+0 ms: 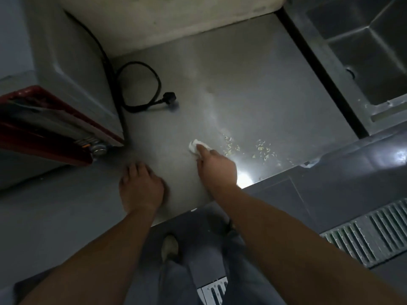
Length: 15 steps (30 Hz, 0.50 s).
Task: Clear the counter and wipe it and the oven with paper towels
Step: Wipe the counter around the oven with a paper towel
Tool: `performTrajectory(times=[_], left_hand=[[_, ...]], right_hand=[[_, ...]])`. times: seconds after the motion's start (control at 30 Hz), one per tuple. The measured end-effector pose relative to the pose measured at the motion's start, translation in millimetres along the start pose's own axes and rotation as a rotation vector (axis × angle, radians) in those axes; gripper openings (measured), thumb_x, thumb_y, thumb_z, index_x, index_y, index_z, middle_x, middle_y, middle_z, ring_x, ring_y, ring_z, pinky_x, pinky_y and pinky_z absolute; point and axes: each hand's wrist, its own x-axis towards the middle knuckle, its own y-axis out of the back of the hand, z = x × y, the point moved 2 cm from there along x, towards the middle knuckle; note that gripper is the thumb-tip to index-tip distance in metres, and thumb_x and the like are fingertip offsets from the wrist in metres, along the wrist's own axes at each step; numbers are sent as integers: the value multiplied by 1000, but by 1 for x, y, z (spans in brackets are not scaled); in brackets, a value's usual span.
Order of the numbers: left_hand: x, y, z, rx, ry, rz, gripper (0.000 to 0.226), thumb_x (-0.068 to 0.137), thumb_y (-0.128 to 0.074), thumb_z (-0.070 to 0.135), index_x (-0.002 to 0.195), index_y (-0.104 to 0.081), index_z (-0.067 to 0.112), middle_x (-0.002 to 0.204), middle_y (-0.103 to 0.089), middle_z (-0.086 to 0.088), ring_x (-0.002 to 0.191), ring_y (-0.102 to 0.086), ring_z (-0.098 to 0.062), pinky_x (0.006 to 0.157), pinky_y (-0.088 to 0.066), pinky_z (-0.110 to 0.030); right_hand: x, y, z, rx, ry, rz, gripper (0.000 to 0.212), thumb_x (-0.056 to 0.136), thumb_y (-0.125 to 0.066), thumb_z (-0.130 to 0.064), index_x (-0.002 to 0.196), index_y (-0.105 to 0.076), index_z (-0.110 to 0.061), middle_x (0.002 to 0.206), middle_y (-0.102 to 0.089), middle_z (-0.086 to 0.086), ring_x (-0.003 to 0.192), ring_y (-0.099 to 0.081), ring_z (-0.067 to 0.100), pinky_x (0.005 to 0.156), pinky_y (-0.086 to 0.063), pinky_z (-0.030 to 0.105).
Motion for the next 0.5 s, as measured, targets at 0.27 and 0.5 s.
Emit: performTrajectory(times=[0.27, 0.5], left_hand=[[-9, -4, 109, -6, -203, -80, 61, 102, -30, 45, 159, -14, 29, 168, -2, -11, 153, -1, -32, 122, -9, -51], [-12, -19, 136, 17, -256, -93, 64, 101, -13, 53, 159, 4, 33, 167, 11, -7, 153, 13, -28, 122, 3, -55]], right_hand=[[30, 45, 99, 99, -395, 81, 40, 92, -47, -29, 131, -51, -35, 107, -68, 9, 94, -65, 35, 73, -45, 35], [27, 58, 103, 124, -251, 211, 37, 93, -51, -32, 130, -56, -35, 103, -69, 6, 91, -65, 33, 67, -43, 33]])
